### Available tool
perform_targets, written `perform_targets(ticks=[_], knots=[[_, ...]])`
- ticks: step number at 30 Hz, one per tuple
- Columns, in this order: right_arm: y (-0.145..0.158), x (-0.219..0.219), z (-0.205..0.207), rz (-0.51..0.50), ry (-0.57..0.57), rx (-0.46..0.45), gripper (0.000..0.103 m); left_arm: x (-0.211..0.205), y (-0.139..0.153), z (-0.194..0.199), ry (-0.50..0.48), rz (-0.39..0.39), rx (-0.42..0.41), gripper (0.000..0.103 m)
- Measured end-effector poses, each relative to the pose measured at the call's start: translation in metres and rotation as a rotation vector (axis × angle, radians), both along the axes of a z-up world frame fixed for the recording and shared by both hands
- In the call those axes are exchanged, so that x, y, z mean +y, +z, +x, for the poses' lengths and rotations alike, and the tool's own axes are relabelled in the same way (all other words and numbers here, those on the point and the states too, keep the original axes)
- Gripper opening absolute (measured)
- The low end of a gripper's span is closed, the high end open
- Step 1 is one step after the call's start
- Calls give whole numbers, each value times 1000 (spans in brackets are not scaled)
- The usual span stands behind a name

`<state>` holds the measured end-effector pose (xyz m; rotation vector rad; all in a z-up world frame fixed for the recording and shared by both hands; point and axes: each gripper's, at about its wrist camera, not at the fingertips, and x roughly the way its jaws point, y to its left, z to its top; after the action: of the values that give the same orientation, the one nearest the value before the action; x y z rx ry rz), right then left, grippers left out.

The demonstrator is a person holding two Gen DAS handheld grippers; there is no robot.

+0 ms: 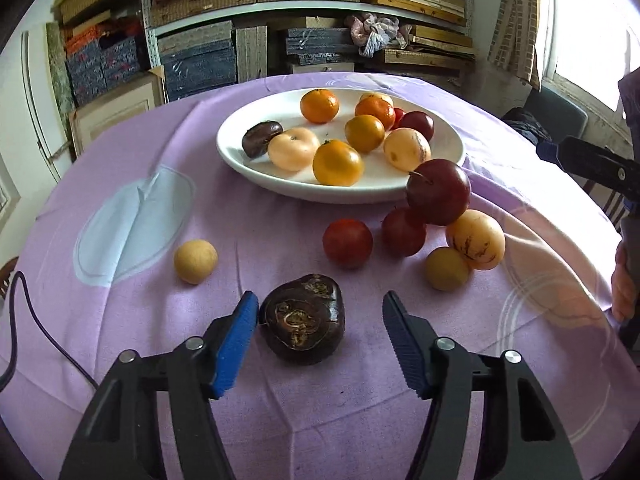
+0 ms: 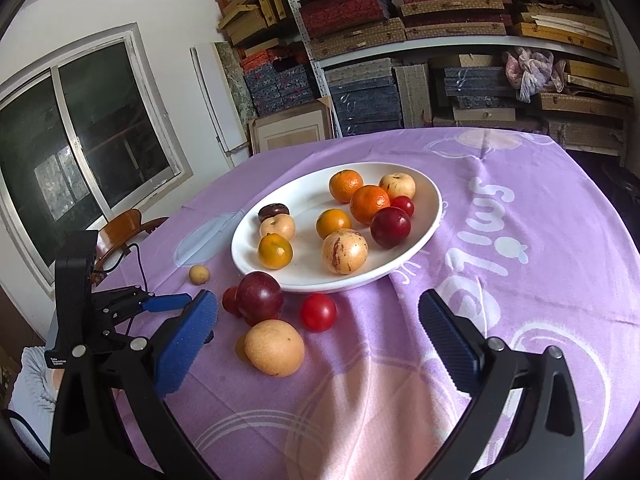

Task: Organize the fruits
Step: 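Grasp another dark brown fruit with the left tool while the right tool grasps a dark red plum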

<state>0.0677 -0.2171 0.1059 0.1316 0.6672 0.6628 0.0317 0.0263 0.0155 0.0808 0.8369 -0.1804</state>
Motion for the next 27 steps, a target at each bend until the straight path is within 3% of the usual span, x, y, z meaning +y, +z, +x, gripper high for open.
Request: perform_targets(ticks=[6,10,17,21,23,25,27], knots=[[0,2,-1,-6,5,-1,99,0,-3,0,-2,-7,15,63],[0,6,-5,-33,15,-17,99,2,-4,2,8,-1,30,45],[1,34,-19,-157,57,-103,99,3,-4,-5,47,73,13,45],[-2,62,-21,-266,90,-150,98,9,-4,-4,67,68,15,45],[-4,76,-21,-322,105,-174,95,7,-4,-4,67,81,12,45],[-7,86,-16,-350,122,-168,73,8,-4,-3,67,79,14,45],[-10,92,-10,-354,137,-145,65,10,-6,-2,70,67,25,45]])
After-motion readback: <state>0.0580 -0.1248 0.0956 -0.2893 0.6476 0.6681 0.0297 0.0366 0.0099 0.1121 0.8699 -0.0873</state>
